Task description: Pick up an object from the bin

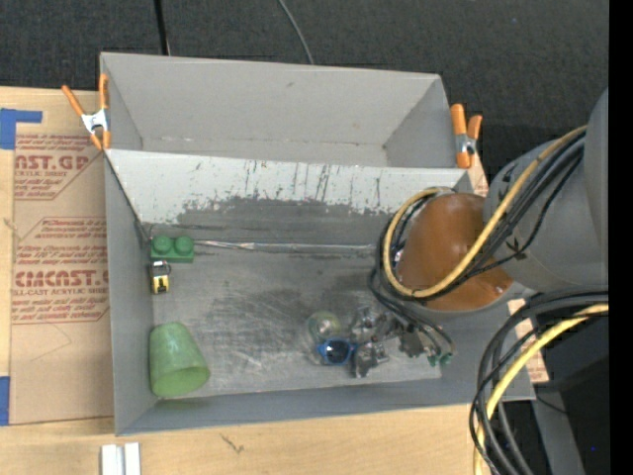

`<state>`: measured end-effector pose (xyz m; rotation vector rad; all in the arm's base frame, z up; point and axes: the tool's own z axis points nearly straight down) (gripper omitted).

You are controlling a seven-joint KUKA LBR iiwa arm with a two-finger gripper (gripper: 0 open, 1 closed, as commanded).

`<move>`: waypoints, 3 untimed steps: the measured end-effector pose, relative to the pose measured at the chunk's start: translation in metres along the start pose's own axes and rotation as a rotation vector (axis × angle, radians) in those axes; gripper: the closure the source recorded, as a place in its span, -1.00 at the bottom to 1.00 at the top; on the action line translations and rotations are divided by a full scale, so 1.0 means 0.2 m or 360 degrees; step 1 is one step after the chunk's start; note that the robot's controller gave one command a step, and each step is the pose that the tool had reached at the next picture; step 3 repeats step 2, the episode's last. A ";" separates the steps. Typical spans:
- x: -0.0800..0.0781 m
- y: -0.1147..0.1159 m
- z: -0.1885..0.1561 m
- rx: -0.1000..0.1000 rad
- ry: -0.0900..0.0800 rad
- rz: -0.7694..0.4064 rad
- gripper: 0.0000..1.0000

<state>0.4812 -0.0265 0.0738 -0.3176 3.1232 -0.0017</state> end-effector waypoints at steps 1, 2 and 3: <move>-0.05 -0.04 -0.48 0.0000 -0.0006 -0.0862 1.00; -0.07 -0.02 -0.79 0.0002 -0.0010 -0.0872 1.00; -0.07 -0.02 -0.79 0.0002 -0.0010 -0.0872 1.00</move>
Offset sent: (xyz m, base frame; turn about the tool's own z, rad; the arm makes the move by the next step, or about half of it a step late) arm 0.0099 -0.0062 0.0945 -0.5407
